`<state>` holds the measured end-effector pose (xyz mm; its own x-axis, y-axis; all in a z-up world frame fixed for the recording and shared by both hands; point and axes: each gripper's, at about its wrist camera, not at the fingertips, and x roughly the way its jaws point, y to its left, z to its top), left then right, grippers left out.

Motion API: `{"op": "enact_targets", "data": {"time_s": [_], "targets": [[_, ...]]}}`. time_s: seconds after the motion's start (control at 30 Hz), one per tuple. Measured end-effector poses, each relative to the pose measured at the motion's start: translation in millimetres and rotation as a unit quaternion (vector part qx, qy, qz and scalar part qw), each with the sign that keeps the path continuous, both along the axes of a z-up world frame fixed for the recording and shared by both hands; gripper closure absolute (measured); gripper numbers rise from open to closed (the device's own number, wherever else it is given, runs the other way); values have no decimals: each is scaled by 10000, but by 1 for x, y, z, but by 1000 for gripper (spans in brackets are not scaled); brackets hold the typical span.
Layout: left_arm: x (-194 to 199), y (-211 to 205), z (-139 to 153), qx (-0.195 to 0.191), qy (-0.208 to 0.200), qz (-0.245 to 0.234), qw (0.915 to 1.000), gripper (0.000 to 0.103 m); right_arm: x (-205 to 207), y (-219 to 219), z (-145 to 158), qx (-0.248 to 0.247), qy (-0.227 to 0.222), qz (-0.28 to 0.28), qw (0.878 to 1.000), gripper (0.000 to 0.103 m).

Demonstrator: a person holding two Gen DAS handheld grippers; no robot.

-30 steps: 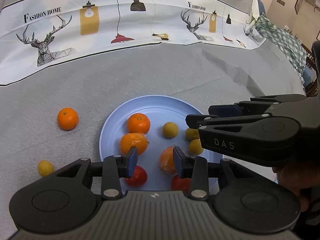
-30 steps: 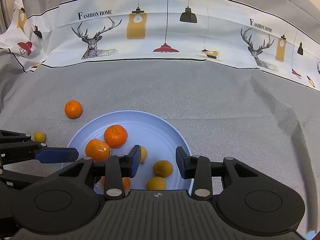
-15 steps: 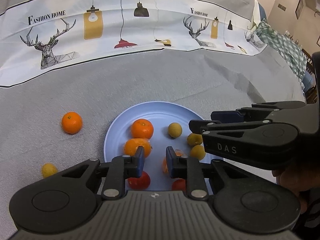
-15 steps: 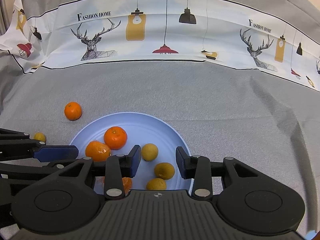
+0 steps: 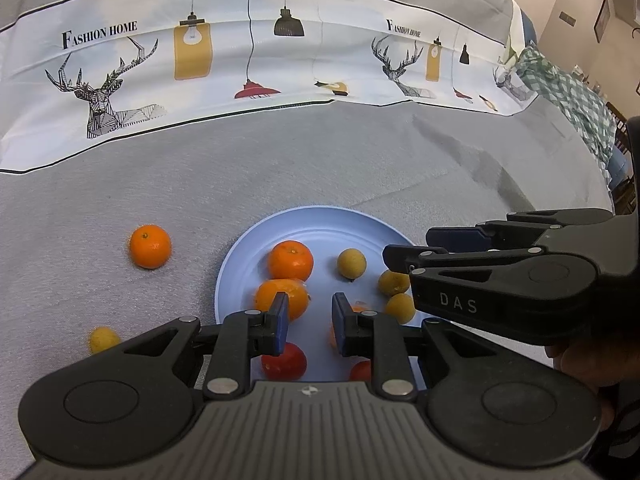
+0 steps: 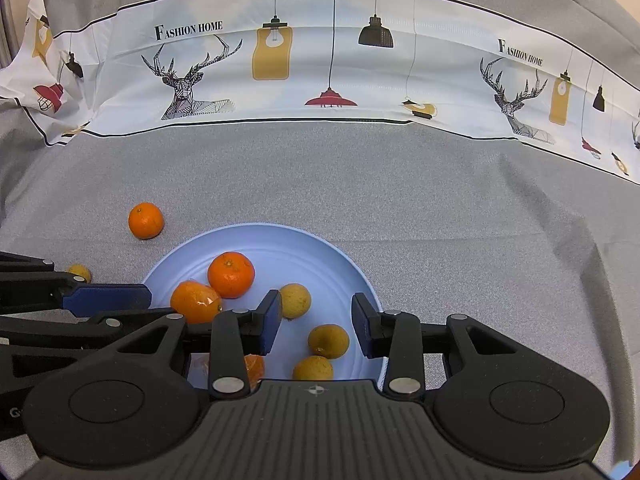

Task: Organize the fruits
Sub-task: 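Move both open tools back to the remaining fruit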

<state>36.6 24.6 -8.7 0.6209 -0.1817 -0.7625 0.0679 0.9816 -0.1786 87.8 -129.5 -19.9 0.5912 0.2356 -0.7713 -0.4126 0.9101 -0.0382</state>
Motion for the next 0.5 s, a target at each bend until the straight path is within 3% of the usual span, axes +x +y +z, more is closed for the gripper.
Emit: {"op": "enact_targets", "data": {"time_s": [0.23, 0.5], "targets": [[0, 3, 2, -11, -27, 74, 10000, 78, 0, 0, -1, 8, -28, -6, 10000, 63], [1, 12, 5, -21, -71, 226, 9997, 85, -2, -3, 2, 44, -135, -37, 9999, 63]]}}
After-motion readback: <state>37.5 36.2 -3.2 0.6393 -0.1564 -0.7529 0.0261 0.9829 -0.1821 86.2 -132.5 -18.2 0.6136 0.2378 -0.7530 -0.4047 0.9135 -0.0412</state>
